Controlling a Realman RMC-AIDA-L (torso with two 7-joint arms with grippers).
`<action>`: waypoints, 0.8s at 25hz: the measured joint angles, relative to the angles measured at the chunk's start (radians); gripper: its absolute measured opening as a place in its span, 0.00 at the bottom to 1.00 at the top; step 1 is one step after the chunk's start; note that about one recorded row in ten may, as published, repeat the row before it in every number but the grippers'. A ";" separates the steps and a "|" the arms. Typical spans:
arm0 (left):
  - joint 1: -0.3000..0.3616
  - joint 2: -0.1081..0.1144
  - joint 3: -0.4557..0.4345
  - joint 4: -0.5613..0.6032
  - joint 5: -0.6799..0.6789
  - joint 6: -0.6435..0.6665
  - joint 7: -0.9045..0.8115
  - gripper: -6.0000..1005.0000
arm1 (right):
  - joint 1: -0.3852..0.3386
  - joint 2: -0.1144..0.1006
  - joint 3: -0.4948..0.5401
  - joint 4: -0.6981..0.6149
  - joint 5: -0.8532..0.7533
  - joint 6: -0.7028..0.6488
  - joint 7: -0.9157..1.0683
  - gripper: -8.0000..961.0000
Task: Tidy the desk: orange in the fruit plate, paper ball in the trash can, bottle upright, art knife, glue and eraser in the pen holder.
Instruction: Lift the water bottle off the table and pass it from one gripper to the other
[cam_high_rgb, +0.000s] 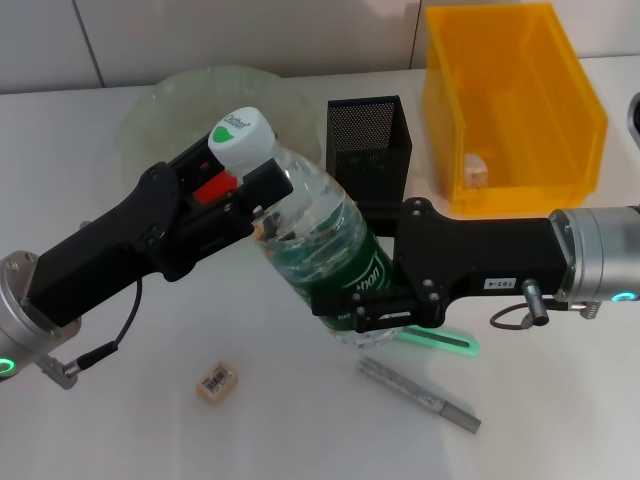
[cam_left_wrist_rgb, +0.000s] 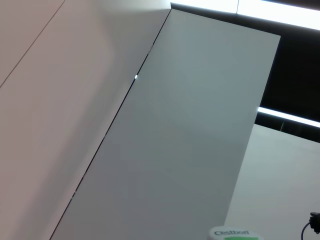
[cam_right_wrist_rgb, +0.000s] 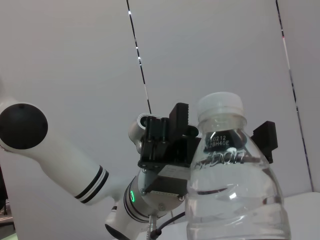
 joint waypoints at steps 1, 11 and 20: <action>0.000 0.000 0.000 0.000 0.000 0.000 0.000 0.80 | 0.000 0.000 0.000 0.000 0.000 0.000 0.000 0.81; 0.001 -0.002 -0.010 -0.002 -0.009 0.001 0.000 0.73 | 0.017 0.000 -0.012 0.023 -0.004 0.007 0.000 0.81; 0.004 -0.002 -0.005 0.010 -0.005 -0.006 -0.003 0.59 | 0.018 -0.001 -0.024 0.023 -0.004 0.008 0.000 0.81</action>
